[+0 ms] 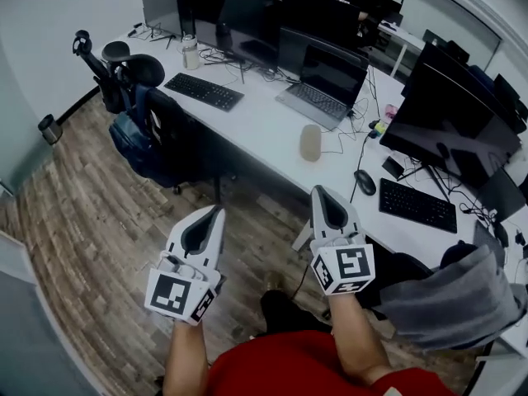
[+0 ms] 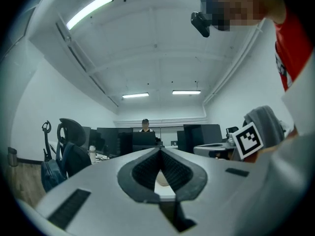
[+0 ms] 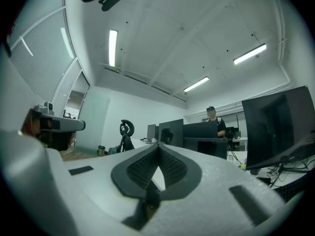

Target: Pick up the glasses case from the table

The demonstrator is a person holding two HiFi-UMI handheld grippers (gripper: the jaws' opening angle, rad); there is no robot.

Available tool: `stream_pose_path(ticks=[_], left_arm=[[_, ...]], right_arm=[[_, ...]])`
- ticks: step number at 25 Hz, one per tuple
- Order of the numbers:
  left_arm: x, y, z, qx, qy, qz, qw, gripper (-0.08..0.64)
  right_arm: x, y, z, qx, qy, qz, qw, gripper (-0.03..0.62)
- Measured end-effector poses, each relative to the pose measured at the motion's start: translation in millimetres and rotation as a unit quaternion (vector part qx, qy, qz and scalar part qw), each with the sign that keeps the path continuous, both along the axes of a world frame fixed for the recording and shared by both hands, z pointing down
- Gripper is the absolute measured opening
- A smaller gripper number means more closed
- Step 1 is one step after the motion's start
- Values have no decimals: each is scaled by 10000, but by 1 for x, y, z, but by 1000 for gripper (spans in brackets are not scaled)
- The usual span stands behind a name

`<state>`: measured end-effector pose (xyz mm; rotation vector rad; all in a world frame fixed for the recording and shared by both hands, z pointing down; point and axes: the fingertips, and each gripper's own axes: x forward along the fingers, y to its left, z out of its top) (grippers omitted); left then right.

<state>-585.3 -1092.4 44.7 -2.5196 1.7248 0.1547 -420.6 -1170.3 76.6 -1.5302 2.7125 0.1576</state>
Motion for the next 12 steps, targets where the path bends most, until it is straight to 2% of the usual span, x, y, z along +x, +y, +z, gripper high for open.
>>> stream_pose_path(ticks=[7, 12], left_arm=[[-9, -132, 7, 30, -29, -177, 9998, 9], [-4, -213, 20, -92, -28, -247, 9996, 9]], right_arm=[[18, -129, 40, -405, 100, 381, 9984, 6], [25, -206, 79, -855, 250, 577, 9943, 44]])
